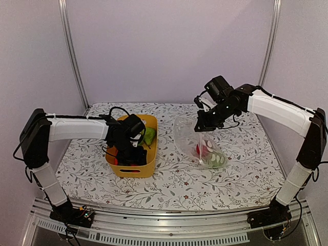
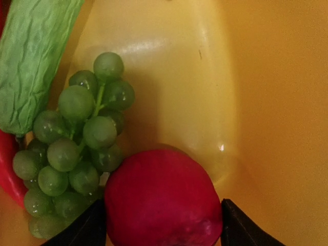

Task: Place the food in the zip-top bag and seal the zipper
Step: Pick up the fake vegetable from the bin.

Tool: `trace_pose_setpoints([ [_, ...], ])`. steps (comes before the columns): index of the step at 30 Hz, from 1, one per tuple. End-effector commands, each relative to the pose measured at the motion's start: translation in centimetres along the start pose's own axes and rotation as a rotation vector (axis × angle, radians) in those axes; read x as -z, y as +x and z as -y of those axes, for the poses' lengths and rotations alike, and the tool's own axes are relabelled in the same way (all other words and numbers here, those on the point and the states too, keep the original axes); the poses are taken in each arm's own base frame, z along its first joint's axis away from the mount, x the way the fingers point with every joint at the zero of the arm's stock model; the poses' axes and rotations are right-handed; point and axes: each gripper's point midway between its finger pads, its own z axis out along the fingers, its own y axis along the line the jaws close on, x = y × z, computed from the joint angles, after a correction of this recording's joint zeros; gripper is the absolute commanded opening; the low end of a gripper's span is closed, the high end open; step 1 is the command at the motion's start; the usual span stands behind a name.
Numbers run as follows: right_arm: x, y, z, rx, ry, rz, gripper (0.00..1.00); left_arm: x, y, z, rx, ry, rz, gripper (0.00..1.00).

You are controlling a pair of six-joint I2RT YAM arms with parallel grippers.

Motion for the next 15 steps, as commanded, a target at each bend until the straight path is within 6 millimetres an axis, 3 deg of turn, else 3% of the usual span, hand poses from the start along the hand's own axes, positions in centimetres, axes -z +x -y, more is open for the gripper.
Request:
trace_pose_setpoints([
  [1,0.3,-0.6,-0.5,0.013,-0.007,0.013,0.0,0.7,-1.4,0.7,-0.035,-0.006,0.018,0.67],
  [6,2.0,-1.8,-0.3,0.022,0.014,0.038,0.0,4.2,-4.1,1.0,-0.068,-0.044,0.121,0.55],
  [10,3.4,-2.6,-0.5,0.028,0.024,0.064,0.0,7.7,-6.4,1.5,-0.074,-0.048,0.215,0.54],
  [15,3.5,-2.6,-0.5,0.019,0.022,0.063,0.0,12.0,-9.0,2.7,-0.093,-0.016,0.354,0.53],
])
